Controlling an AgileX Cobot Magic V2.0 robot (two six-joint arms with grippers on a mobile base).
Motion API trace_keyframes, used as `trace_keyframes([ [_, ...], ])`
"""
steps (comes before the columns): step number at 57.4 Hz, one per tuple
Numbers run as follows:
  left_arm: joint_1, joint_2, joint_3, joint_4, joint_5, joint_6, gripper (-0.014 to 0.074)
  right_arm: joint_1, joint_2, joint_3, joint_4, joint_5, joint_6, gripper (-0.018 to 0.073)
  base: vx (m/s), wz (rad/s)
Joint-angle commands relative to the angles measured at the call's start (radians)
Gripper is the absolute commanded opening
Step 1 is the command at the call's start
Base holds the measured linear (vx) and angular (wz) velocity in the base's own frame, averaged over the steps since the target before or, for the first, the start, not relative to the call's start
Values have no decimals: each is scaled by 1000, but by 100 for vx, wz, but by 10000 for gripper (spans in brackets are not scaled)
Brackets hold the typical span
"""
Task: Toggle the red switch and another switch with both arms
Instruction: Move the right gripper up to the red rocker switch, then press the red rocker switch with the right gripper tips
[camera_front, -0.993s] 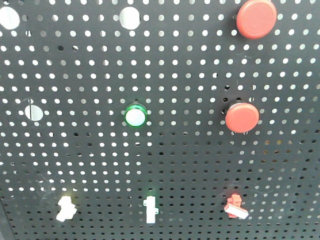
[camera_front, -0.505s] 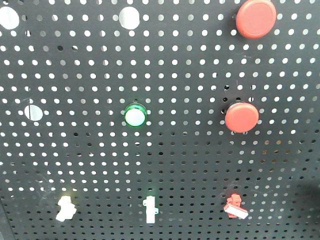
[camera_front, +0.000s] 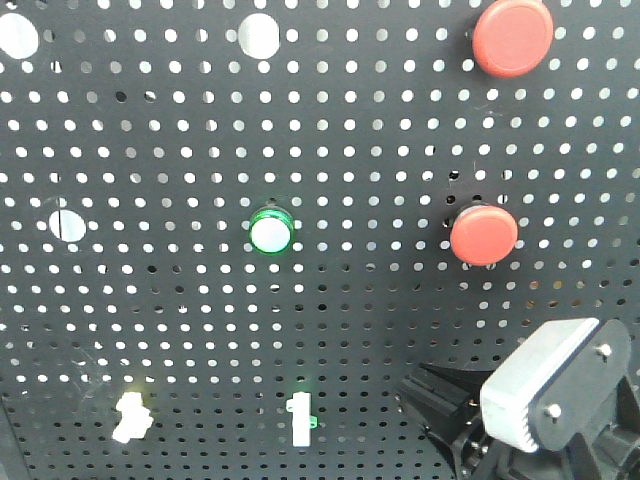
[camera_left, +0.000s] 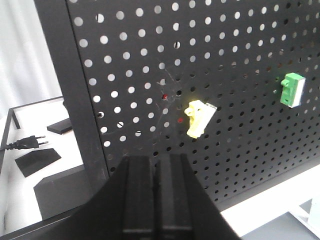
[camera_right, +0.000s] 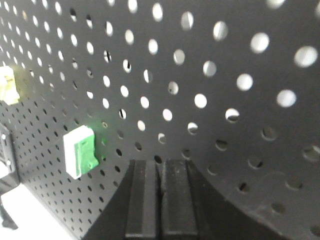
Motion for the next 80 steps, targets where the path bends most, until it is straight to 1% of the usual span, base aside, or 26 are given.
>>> trace_keyframes([
  [1,-5,9,-31,5,-69,-9,3,2,-30,-37,-6,-26,-10,-6,0,0],
  [14,-5,9,-31,5,-55,-9,3,0,-77,-33,-6,28,-9,-6,0,0],
  [19,-5,9,-31,5,-58,-9,3,-2,-79,-33,-12,25,-12,-6,0,0],
  [31,-5,9,-31,5,-53,-9,3,-91,-87,-33,-6,25,14,-6,0,0],
  [38,-5,9,-31,5,-50,-9,3,-88,-84,-33,-6,47,14,-6,0,0],
  [44,-5,9,-31,5,-56,-9,3,-88,-84,-28,-5,96,22,-6,0,0],
  [52,-5,9,-31,5,-56,-9,3,-88,-84,25,-1,147,22,-6,0,0],
  [66,-5,9,-31,5,-56,-9,3,-88,-87,130,10,156,22,-6,0,0],
  [80,-5,9,-31,4,-46,-11,3,-88,-130,137,17,156,22,-6,0,0],
])
